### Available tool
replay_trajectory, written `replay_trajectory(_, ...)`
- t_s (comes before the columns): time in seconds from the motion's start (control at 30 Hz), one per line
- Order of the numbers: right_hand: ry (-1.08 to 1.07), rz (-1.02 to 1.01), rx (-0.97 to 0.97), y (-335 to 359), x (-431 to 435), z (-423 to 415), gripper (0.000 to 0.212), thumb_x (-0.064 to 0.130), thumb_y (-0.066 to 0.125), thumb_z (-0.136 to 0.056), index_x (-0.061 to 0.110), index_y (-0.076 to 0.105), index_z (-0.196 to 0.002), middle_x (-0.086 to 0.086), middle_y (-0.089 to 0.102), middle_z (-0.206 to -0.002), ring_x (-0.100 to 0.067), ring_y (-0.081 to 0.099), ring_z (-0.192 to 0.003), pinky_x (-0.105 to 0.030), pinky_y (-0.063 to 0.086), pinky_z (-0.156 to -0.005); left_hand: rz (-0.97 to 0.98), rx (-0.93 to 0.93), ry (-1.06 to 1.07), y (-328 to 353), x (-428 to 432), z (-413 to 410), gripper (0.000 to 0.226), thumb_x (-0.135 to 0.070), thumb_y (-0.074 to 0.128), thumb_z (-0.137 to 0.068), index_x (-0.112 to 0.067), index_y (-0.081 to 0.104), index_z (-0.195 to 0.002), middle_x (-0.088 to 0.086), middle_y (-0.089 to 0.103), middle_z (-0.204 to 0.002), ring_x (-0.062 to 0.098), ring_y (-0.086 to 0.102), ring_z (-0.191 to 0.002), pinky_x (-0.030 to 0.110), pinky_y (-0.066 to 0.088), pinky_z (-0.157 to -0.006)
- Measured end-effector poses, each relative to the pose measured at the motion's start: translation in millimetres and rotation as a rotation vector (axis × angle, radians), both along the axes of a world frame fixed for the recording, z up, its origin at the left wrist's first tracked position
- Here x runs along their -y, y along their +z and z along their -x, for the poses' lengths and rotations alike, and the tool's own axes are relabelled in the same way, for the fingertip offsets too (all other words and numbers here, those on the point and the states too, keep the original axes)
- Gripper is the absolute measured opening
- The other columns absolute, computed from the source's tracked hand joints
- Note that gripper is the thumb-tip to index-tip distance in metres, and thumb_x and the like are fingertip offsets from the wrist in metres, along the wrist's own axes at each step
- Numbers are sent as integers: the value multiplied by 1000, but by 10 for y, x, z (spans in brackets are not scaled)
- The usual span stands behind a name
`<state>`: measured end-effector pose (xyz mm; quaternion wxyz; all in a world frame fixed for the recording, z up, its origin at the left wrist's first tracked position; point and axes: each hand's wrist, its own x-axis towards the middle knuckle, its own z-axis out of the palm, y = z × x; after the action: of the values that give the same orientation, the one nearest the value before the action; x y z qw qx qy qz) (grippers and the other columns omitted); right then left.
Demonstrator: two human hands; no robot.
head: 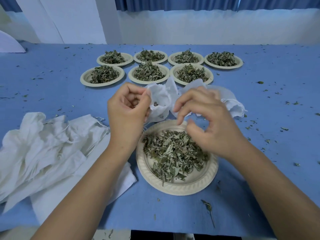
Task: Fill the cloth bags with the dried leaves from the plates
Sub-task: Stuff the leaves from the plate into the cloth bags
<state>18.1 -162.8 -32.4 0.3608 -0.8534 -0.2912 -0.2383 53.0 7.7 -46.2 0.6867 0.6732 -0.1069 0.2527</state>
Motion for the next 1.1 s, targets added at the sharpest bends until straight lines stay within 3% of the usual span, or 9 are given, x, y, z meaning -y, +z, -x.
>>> replay_trajectory(0.07, 142, 235, -204, -60, -74, 27, 21, 18, 58, -82, 20, 65, -101, 7, 57, -114, -7, 46, -115, -36, 21, -106, 2, 3, 7, 1, 0, 4, 22, -8, 64, -91, -22, 59, -74, -11, 56, -54, 6, 49, -45, 17, 42, -45)
replay_trajectory(0.17, 232, 520, -237, -219, -186, 23, 40, 29, 64, -85, 25, 55, -124, 8, 44, -132, -8, 31, -128, -35, 18, -111, -30, 9, -16, -2, 16, 18, 22, -6, 63, -91, -19, 58, -75, -11, 56, -53, 5, 49, -45, 18, 42, -45)
replay_trajectory(0.33, 235, 519, -241, -202, -162, 8, 23, 20, 67, -84, 23, 62, -107, 13, 52, -113, -4, 42, -115, -34, 25, -104, -41, 24, -24, 8, 7, 24, 24, -6, 62, -92, -19, 55, -74, -11, 54, -52, 6, 47, -44, 19, 42, -45)
replay_trajectory(0.53, 168, 421, -356, -146, -42, -37, 52, 29, 74, -80, 31, 51, -127, 18, 47, -117, 3, 35, -111, -13, 26, -100, -31, 27, -38, 16, 5, 31, 24, -5, 62, -92, -20, 55, -74, -11, 54, -53, 5, 47, -43, 18, 41, -45)
replay_trajectory(0.63, 185, 448, -333, -184, -97, -40, 34, 22, 74, -82, 20, 66, -114, 16, 51, -106, 9, 36, -99, -11, 30, -95, -38, 16, -58, 15, 12, 38, 23, -4, 62, -92, -17, 55, -74, -11, 54, -51, 5, 46, -42, 18, 40, -44)
replay_trajectory(0.8, 167, 217, -322, -95, -18, -47, 9, 11, 78, -77, 10, 76, -86, 8, 70, -88, -1, 63, -84, -28, 49, -89, -50, 21, -66, 20, 3, 36, 23, -4, 62, -92, -17, 54, -75, -12, 54, -51, 5, 46, -41, 18, 40, -44)
replay_trajectory(0.9, 159, -30, -343, -12, 72, -31, 12, 12, 80, -73, 10, 76, -84, 7, 73, -85, -4, 67, -84, -27, 52, -85, -74, 16, -73, 9, 1, 33, 22, -5, 62, -92, -16, 55, -75, -11, 54, -51, 5, 48, -41, 19, 41, -45)
replay_trajectory(1.0, 201, -283, -302, 47, 101, -13, 14, 8, 80, -71, 6, 73, -83, 2, 73, -81, -3, 68, -77, -16, 51, -74, -134, -10, -114, -16, 21, 26, 21, -5, 63, -91, -16, 55, -75, -10, 55, -52, 5, 49, -44, 19, 43, -46)
replay_trajectory(1.1, 243, -581, -309, 52, 80, -6, 18, 8, 78, -67, 7, 65, -80, -1, 74, -81, -13, 70, -78, -21, 54, -74, -190, -29, -186, -36, 52, 33, 22, -4, 65, -90, -18, 58, -74, -11, 57, -54, 1, 50, -48, 15, 42, -50)
